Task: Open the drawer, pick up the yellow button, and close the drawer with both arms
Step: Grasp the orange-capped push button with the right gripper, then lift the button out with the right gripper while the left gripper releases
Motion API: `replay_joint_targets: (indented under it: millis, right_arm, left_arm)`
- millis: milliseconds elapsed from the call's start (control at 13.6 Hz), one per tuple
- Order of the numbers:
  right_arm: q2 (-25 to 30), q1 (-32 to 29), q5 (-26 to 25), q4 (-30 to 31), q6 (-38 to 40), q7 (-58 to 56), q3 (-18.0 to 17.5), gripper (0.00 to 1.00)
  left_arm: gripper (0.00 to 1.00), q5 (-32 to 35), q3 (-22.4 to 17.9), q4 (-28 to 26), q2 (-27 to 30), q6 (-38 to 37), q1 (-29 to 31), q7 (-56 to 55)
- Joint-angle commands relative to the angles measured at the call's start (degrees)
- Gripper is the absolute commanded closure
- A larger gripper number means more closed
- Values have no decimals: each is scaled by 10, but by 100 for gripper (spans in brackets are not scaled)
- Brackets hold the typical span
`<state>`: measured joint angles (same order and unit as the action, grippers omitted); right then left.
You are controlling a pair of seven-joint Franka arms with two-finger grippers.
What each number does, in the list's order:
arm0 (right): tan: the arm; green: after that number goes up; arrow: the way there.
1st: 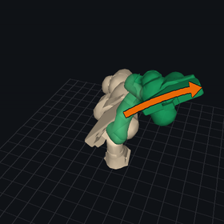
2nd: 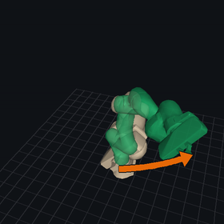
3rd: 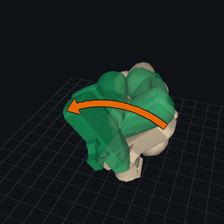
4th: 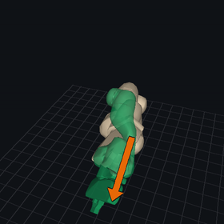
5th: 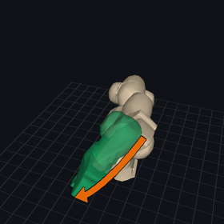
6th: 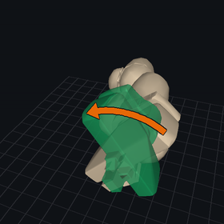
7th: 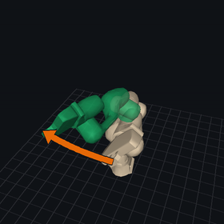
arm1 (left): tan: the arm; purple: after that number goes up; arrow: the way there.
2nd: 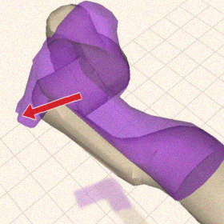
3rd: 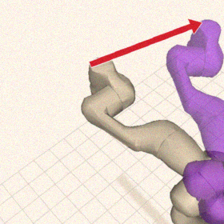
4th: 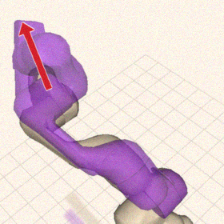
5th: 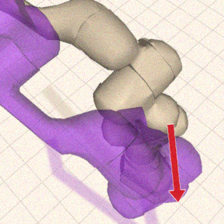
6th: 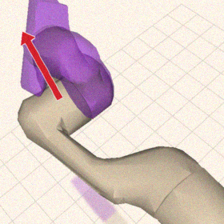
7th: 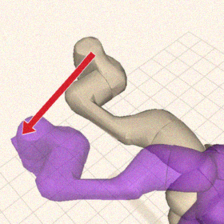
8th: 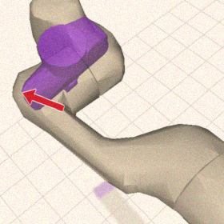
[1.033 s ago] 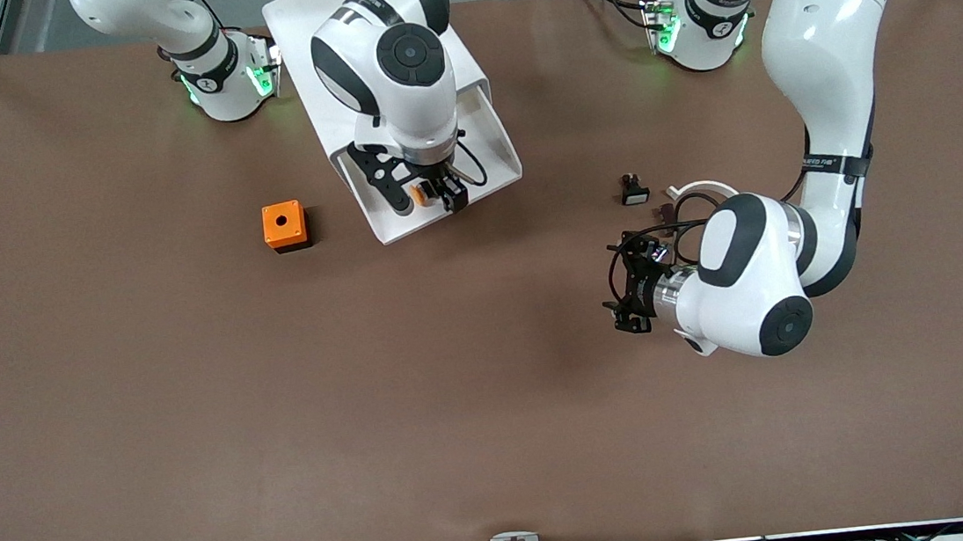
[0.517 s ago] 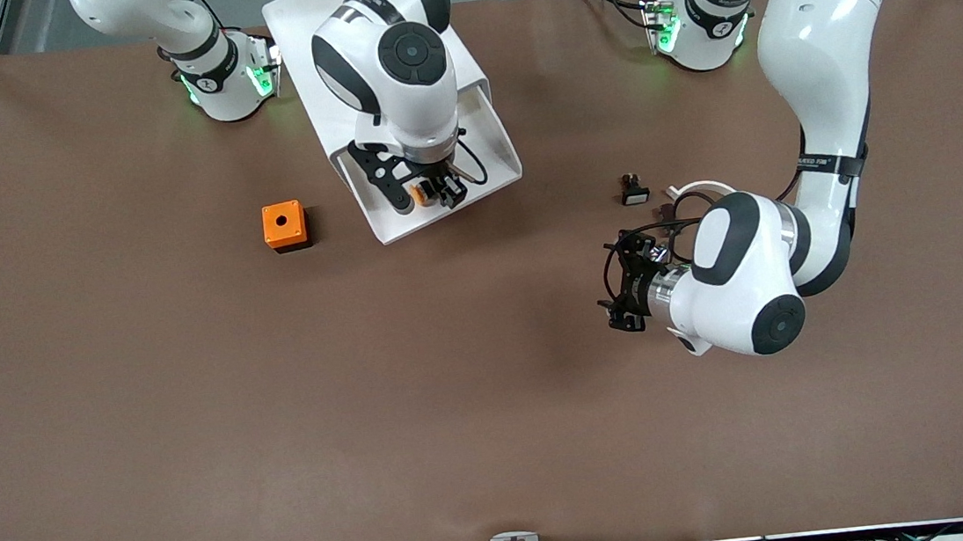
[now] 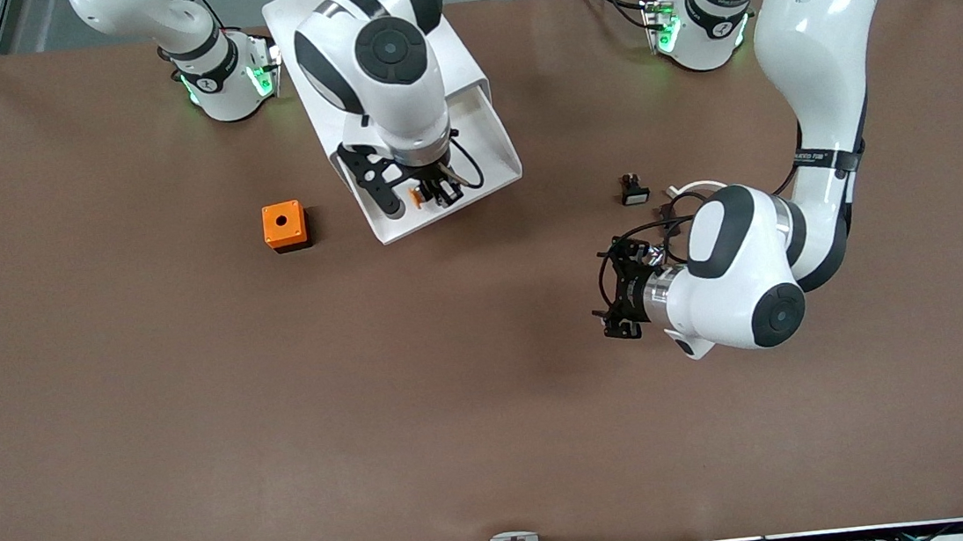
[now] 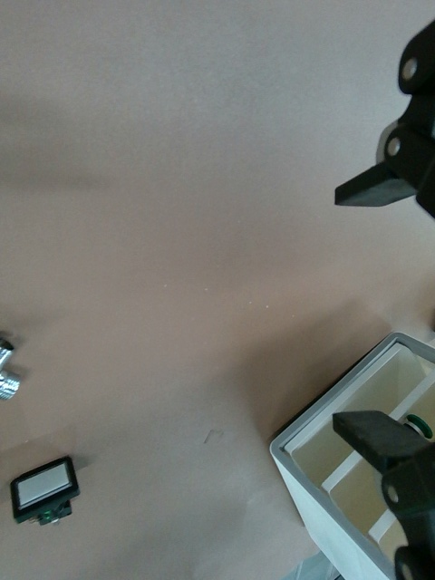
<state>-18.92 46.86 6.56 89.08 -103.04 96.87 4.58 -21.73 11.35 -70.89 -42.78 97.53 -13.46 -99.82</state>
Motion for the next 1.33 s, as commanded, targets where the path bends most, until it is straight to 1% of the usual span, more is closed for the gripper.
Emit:
replay_joint_targets:
  millis: [0, 74, 221, 443, 590, 738, 886, 1033, 1255]
  right_arm:
    - [12, -54, 22, -39, 62, -89, -4, 100]
    - [22, -78, 22, -39, 75, -140, -2, 100]
    - [37, -157, 22, -38, 115, -281, -2, 100]
    - [40, -281, 17, -32, 133, -510, -1, 100]
    - [35, -352, -3, -24, 123, -640, -1, 100]
    - [21, -404, -39, -8, 82, -746, -1, 100]
    - [-5, -448, -57, 8, 21, -836, -1, 100]
    - [-37, -493, -59, 16, -45, -923, -1, 100]
    - [-81, -533, -59, 16, -122, -1019, -1, 100]
  left_arm:
    - [1, 11, 5, -13, 9, 27, -15, 9]
    - [1, 12, 5, -13, 5, 34, -22, 9]
    - [1, 33, 4, -15, -2, 75, -43, 10]
    - [1, 57, 5, -17, -12, 94, -78, 19]
    - [1, 63, 5, -17, -11, 94, -96, 93]
    - [1, 63, 5, -17, -10, 96, -117, 155]
    - [1, 63, 5, -17, -10, 116, -140, 161]
    - [1, 63, 5, -17, -11, 137, -164, 205]
    - [1, 64, 5, -18, -8, 137, -176, 293]
